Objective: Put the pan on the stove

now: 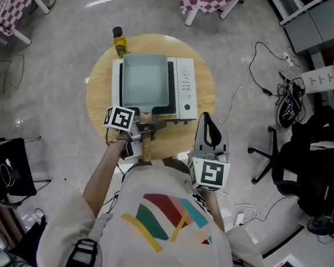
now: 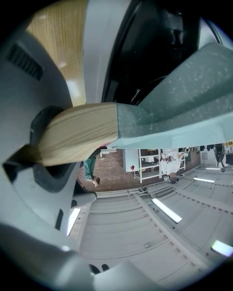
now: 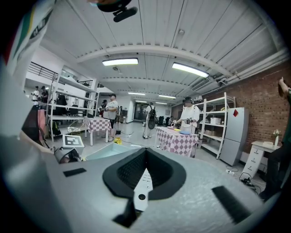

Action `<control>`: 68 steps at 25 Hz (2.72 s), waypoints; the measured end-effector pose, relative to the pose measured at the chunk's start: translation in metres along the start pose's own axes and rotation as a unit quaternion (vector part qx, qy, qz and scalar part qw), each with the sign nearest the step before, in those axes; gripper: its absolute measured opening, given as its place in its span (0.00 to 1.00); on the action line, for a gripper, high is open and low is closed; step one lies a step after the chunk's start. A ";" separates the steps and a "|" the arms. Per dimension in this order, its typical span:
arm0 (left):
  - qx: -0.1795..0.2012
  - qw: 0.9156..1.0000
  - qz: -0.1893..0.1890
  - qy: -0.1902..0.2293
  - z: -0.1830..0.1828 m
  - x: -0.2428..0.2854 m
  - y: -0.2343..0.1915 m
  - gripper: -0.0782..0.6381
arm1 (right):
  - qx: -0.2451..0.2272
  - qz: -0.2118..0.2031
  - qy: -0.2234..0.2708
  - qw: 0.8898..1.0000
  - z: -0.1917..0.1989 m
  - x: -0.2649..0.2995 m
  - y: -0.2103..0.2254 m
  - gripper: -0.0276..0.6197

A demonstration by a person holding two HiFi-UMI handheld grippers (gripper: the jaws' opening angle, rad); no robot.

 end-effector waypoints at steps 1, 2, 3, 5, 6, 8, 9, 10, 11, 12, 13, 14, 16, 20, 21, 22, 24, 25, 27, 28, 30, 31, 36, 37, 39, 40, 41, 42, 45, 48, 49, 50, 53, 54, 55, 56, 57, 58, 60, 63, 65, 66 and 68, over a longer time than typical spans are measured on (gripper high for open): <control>-0.001 1.000 0.002 -0.001 0.000 0.000 -0.001 0.12 | 0.001 0.001 0.000 1.000 0.001 0.000 0.000 0.04; -0.001 1.000 0.004 -0.001 0.000 0.000 -0.001 0.12 | 0.002 0.001 -0.001 1.000 0.001 0.000 0.001 0.04; -0.001 1.000 0.006 -0.001 0.000 0.000 -0.002 0.12 | 0.002 0.001 -0.001 1.000 0.001 0.000 0.001 0.04; -0.003 1.000 0.010 -0.002 0.000 -0.001 -0.003 0.12 | 0.002 0.000 -0.002 1.000 0.002 0.000 0.001 0.04; -0.004 1.000 0.012 -0.003 0.000 -0.001 -0.003 0.12 | 0.002 -0.001 -0.002 1.000 0.002 0.000 0.001 0.04; -0.008 1.000 0.016 -0.004 0.000 -0.001 -0.003 0.12 | 0.002 -0.002 -0.003 1.000 0.002 0.000 0.001 0.04; -0.010 1.000 0.018 -0.004 0.000 -0.001 -0.003 0.12 | 0.002 -0.003 -0.003 1.000 0.002 0.000 0.002 0.04; -0.011 1.000 0.020 -0.004 0.000 -0.001 -0.002 0.12 | 0.002 -0.003 -0.003 1.000 0.002 0.000 0.002 0.04; -0.013 1.000 0.021 -0.004 0.000 -0.001 -0.002 0.12 | 0.002 -0.003 -0.003 1.000 0.002 0.000 0.002 0.04; -0.015 1.000 0.023 -0.004 0.000 -0.001 -0.002 0.12 | 0.002 -0.003 -0.003 1.000 0.002 0.000 0.001 0.04; -0.019 0.999 0.025 -0.004 0.001 -0.001 -0.001 0.12 | 0.002 -0.004 -0.003 1.000 0.002 0.000 0.001 0.04; -0.022 0.999 0.028 -0.004 0.001 -0.001 0.000 0.12 | 0.002 -0.004 -0.004 1.000 0.002 0.000 0.001 0.04; -0.025 0.999 0.035 -0.006 0.001 -0.001 -0.001 0.12 | 0.002 -0.005 -0.004 1.000 0.002 0.001 0.001 0.04; -0.040 0.998 0.055 -0.004 0.003 -0.001 0.002 0.12 | 0.002 -0.008 -0.004 1.000 0.002 0.001 0.000 0.04; -0.043 0.998 0.056 -0.001 0.004 -0.001 0.000 0.12 | 0.002 -0.009 -0.005 1.000 0.002 0.001 -0.001 0.04; -0.043 0.997 0.057 0.001 0.004 -0.002 -0.003 0.12 | 0.001 -0.010 -0.005 1.000 0.002 0.000 -0.001 0.04; -0.043 0.997 0.058 0.005 0.004 -0.002 -0.004 0.13 | 0.000 -0.011 -0.006 1.000 0.003 0.000 -0.002 0.04; -0.043 0.997 0.059 0.006 0.003 -0.002 -0.003 0.14 | 0.000 -0.012 -0.006 1.000 0.003 0.001 -0.003 0.04; -0.045 0.997 0.063 0.006 0.002 -0.002 -0.003 0.23 | 0.001 -0.013 -0.007 1.000 0.003 0.001 -0.003 0.04; -0.051 0.996 0.068 0.006 0.003 -0.001 -0.003 0.26 | 0.001 -0.013 -0.009 1.000 0.004 0.001 -0.003 0.04; -0.064 0.995 0.077 0.009 0.004 -0.001 -0.003 0.30 | 0.001 -0.014 -0.010 1.000 0.004 0.001 -0.004 0.04; -0.067 0.995 0.079 0.011 0.005 -0.002 -0.003 0.32 | 0.000 -0.016 -0.009 1.000 0.003 0.001 -0.005 0.04; -0.076 0.990 0.112 0.032 0.003 -0.002 -0.002 0.43 | 0.000 -0.022 -0.012 1.000 0.004 0.005 -0.007 0.04; -0.075 0.990 0.116 0.035 0.002 -0.001 -0.001 0.45 | 0.000 -0.024 -0.013 1.000 0.004 0.005 -0.007 0.04; -0.071 0.990 0.113 0.036 0.002 -0.001 -0.001 0.46 | -0.002 -0.027 -0.013 1.000 0.004 0.006 -0.009 0.04; -0.071 0.991 0.109 0.037 0.003 -0.002 -0.001 0.46 | -0.002 -0.028 -0.013 1.000 0.004 0.006 -0.009 0.04; -0.071 0.991 0.107 0.037 0.003 -0.003 -0.002 0.47 | -0.003 -0.030 -0.013 0.999 0.003 0.007 -0.010 0.04; -0.071 0.991 0.106 0.040 0.004 -0.004 -0.002 0.47 | -0.004 -0.031 -0.013 0.999 0.003 0.007 -0.010 0.04; -0.075 0.990 0.105 0.054 0.007 -0.011 -0.005 0.48 | -0.006 -0.036 -0.012 0.999 0.002 0.010 -0.012 0.04; -0.078 0.990 0.099 0.068 0.010 -0.021 -0.008 0.48 | -0.007 -0.046 -0.007 0.999 -0.003 0.014 -0.016 0.04; -0.078 0.990 0.097 0.071 0.011 -0.024 -0.009 0.48 | -0.008 -0.049 -0.006 0.999 -0.005 0.016 -0.018 0.04; -0.078 0.990 0.095 0.074 0.013 -0.027 -0.010 0.49 | -0.010 -0.053 -0.005 0.999 -0.006 0.017 -0.020 0.04; -0.076 0.989 0.092 0.084 0.017 -0.035 -0.012 0.49 | -0.017 -0.064 -0.004 0.998 -0.006 0.021 -0.024 0.04; -0.077 0.989 0.092 0.087 0.019 -0.037 -0.012 0.50 | -0.019 -0.069 -0.003 0.997 -0.006 0.023 -0.026 0.04; -0.077 0.989 0.092 0.091 0.021 -0.039 -0.012 0.50 | -0.022 -0.074 -0.002 0.997 -0.006 0.024 -0.027 0.04; -0.078 0.988 0.092 0.094 0.022 -0.042 -0.012 0.51 | -0.025 -0.079 -0.002 0.997 -0.007 0.026 -0.030 0.04; -0.078 0.988 0.091 0.098 0.024 -0.045 -0.012 0.52 | -0.028 -0.084 -0.002 0.996 -0.009 0.028 -0.033 0.04; -0.079 0.988 0.089 0.102 0.026 -0.049 -0.012 0.52 | -0.030 -0.089 -0.001 0.996 -0.010 0.030 -0.036 0.04; -0.076 0.988 0.074 0.116 0.029 -0.058 -0.013 0.54 | -0.034 -0.100 0.000 0.994 -0.014 0.033 -0.043 0.04; -0.055 0.988 0.028 0.141 0.036 -0.073 -0.017 0.54 | -0.040 -0.115 0.001 0.993 -0.018 0.037 -0.051 0.04; -0.039 0.988 -0.013 0.146 0.041 -0.083 -0.014 0.54 | -0.043 -0.123 0.001 0.991 -0.020 0.041 -0.056 0.04; -0.029 0.988 -0.039 0.147 0.042 -0.088 -0.011 0.54 | -0.044 -0.128 0.003 0.991 -0.022 0.042 -0.059 0.04; -0.010 0.984 -0.096 0.153 0.043 -0.101 -0.005 0.54 | -0.045 -0.138 0.010 0.989 -0.026 0.045 -0.065 0.04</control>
Point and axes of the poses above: the fingertips, and each gripper's own axes: x forward along the fingers, y to its right, z out of its underside, the point moved 10 cm from there along -x, backward along the fingers, and after that the axes turned 15 degrees about -y, right-handed, at the moved point
